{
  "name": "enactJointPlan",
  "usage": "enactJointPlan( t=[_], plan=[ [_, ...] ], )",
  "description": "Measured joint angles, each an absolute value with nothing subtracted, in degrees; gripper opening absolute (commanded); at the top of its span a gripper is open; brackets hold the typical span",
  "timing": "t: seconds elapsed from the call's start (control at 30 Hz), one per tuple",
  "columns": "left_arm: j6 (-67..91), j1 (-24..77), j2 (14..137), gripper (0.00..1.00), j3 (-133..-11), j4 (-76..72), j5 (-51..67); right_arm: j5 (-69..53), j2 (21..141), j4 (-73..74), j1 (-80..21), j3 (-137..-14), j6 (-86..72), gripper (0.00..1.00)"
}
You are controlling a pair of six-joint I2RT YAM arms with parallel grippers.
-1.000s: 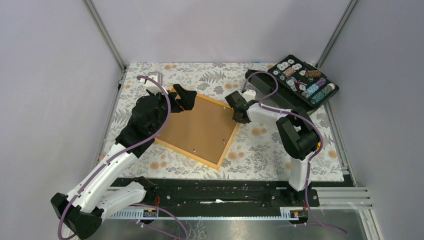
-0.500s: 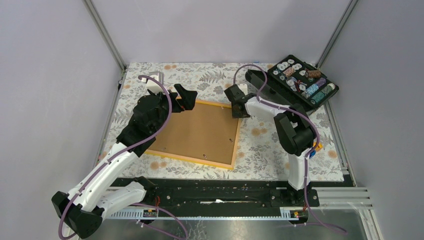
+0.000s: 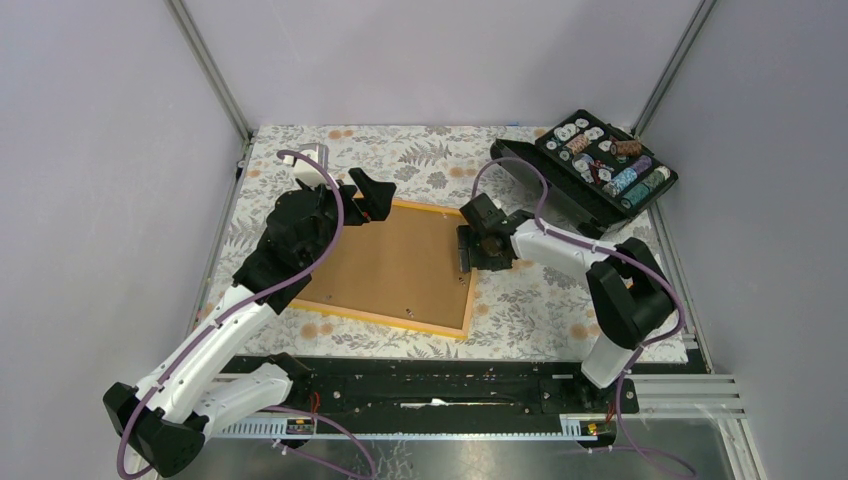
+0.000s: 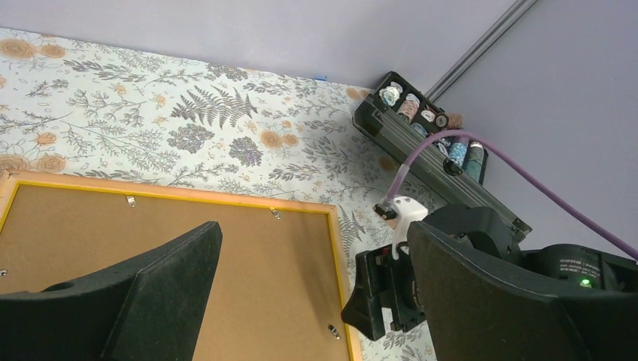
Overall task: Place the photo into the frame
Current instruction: Install the photo frame at the center of the board.
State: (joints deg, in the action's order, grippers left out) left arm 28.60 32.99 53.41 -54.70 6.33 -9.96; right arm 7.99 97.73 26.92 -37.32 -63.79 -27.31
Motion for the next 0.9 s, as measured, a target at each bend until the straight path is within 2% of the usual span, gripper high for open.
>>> enactJointPlan(
  t=[0.2,0.47,0.63,0.73,0.8,0.9],
  plan=[
    [28.6,33.0,53.4,0.98,-54.7,6.3,-9.6,4.4,98.9,25.3,-39.3,-62.9,-29.2,0.73],
    [28.6,33.0,53.4,0.98,-54.7,6.3,-9.6,3.5,102.3,24.6,-39.8,-63.0,-30.3,0.61],
    [28.6,33.0,53.4,0.98,-54.7,6.3,-9.4,3.4,103.6,25.0,-39.9,-64.3,-30.9,0.57],
    [28.6,33.0,53.4,0.98,-54.7,6.3,-9.4,3.7,104.1,25.5,-39.9,-65.0,-31.2,0.44],
    [28.6,33.0,53.4,0.98,-54.7,6.3,-9.4,3.9,104.4,25.6,-39.9,-65.5,-31.8,0.29],
    [28.6,33.0,53.4,0.98,-54.7,6.3,-9.4,4.1,104.5,25.3,-39.9,-65.9,-32.4,0.16]
  ],
)
